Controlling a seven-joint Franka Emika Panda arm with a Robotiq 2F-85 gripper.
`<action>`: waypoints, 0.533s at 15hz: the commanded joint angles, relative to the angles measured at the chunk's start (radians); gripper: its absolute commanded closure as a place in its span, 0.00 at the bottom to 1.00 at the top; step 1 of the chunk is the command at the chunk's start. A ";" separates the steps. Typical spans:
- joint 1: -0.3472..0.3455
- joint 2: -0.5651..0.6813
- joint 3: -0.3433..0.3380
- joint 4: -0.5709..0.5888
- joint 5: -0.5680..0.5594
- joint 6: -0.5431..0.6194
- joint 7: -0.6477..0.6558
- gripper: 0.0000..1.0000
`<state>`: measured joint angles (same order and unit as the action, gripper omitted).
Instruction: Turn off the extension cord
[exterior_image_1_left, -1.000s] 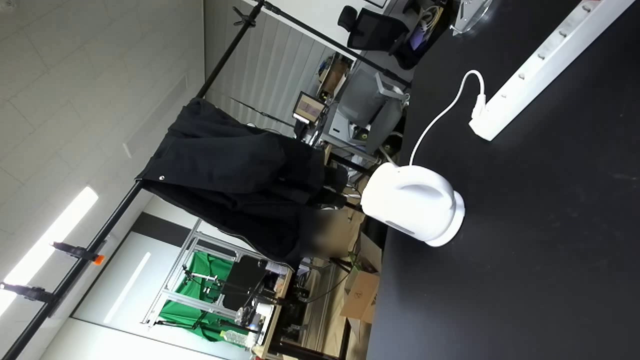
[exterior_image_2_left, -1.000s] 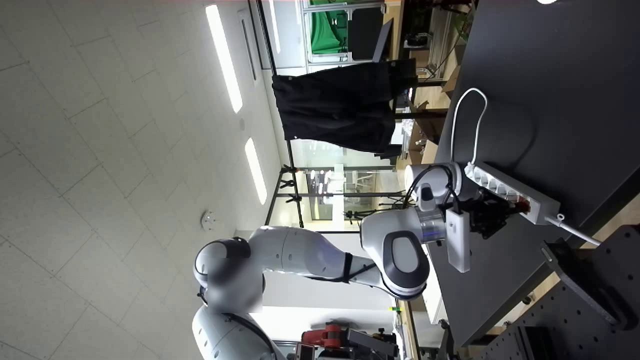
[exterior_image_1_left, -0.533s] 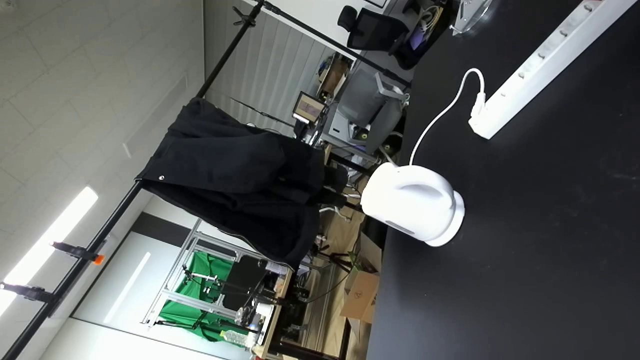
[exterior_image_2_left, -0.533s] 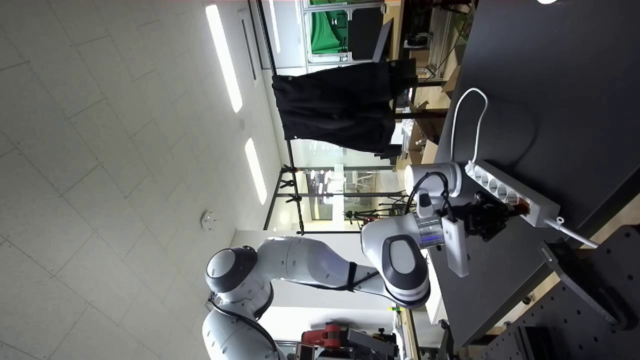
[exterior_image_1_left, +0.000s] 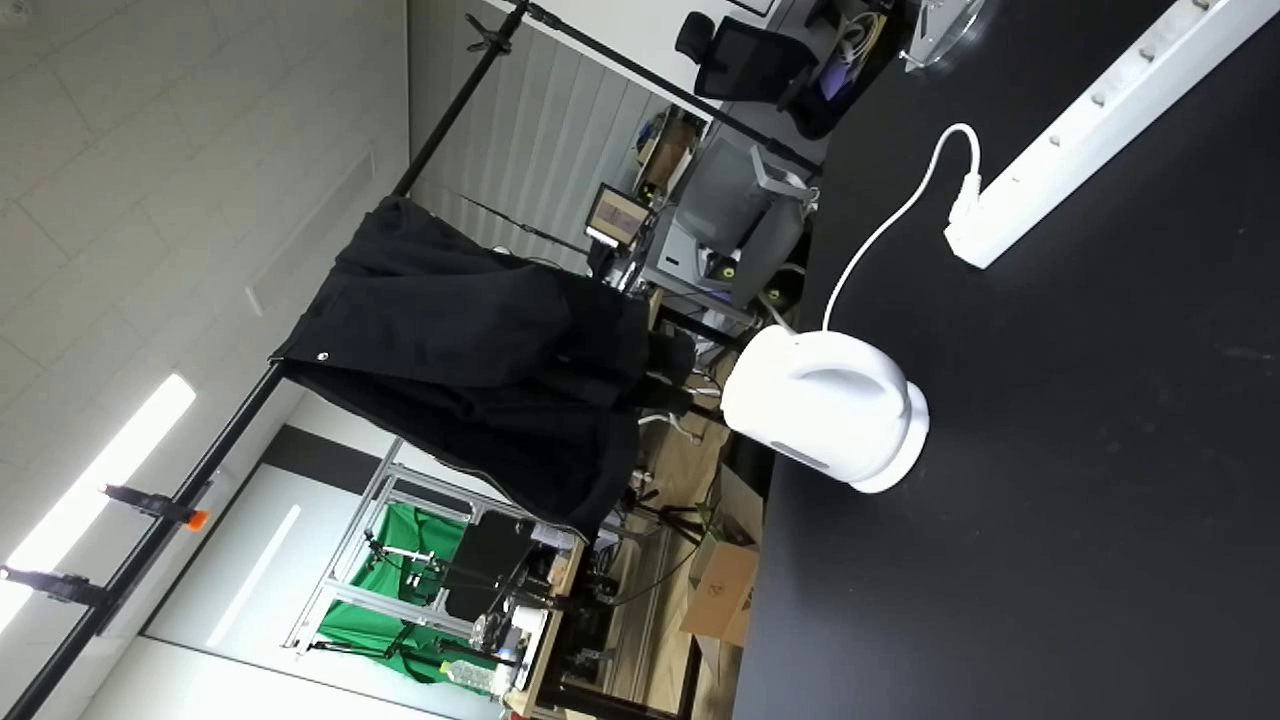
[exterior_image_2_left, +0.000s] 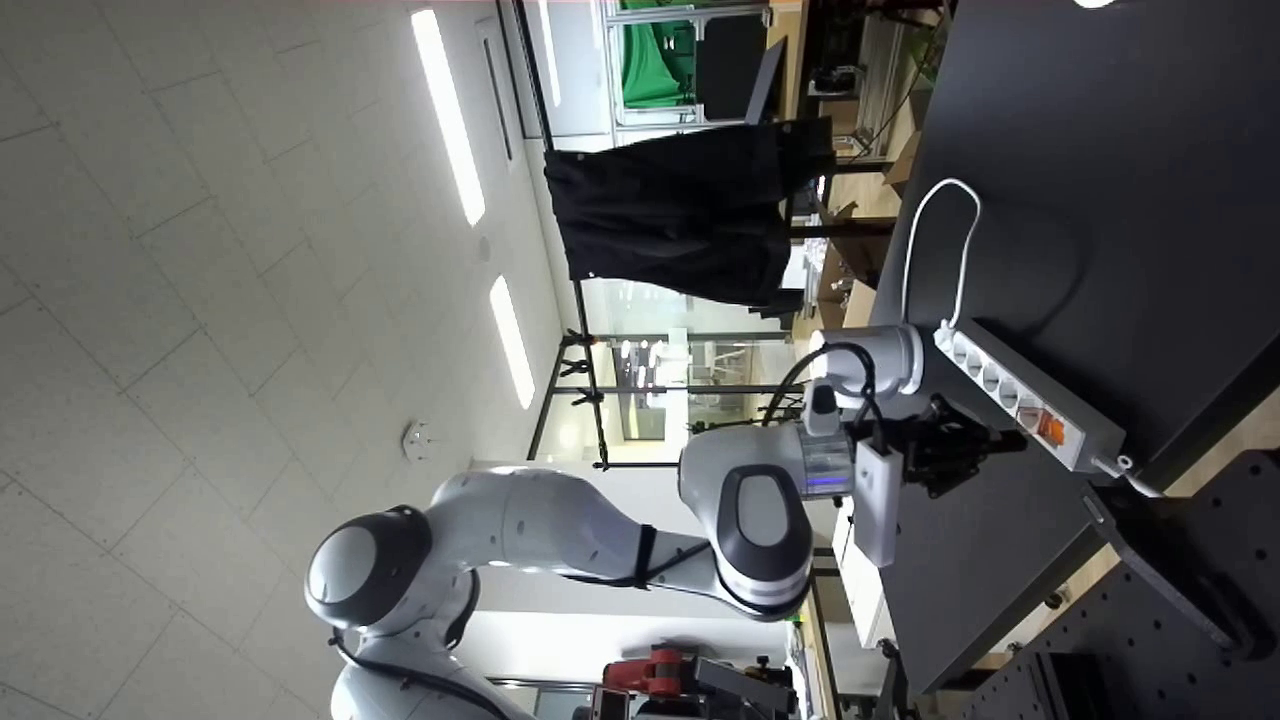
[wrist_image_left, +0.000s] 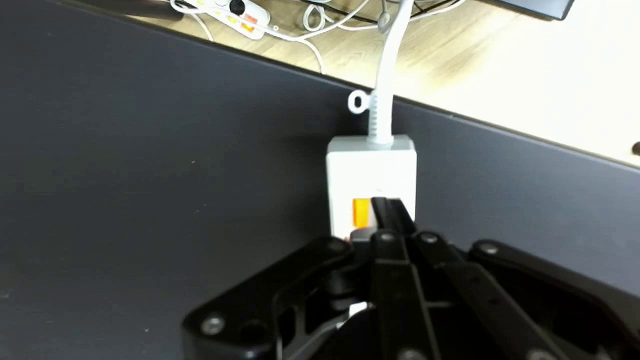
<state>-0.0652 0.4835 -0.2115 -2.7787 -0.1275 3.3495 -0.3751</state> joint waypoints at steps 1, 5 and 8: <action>-0.214 -0.235 0.092 -0.026 -0.108 -0.177 0.008 1.00; -0.495 -0.340 0.337 0.004 -0.039 -0.320 -0.076 0.73; -0.633 -0.389 0.481 0.007 0.162 -0.388 -0.252 0.54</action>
<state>-0.5827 0.1483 0.1521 -2.7722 -0.1048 3.0303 -0.5013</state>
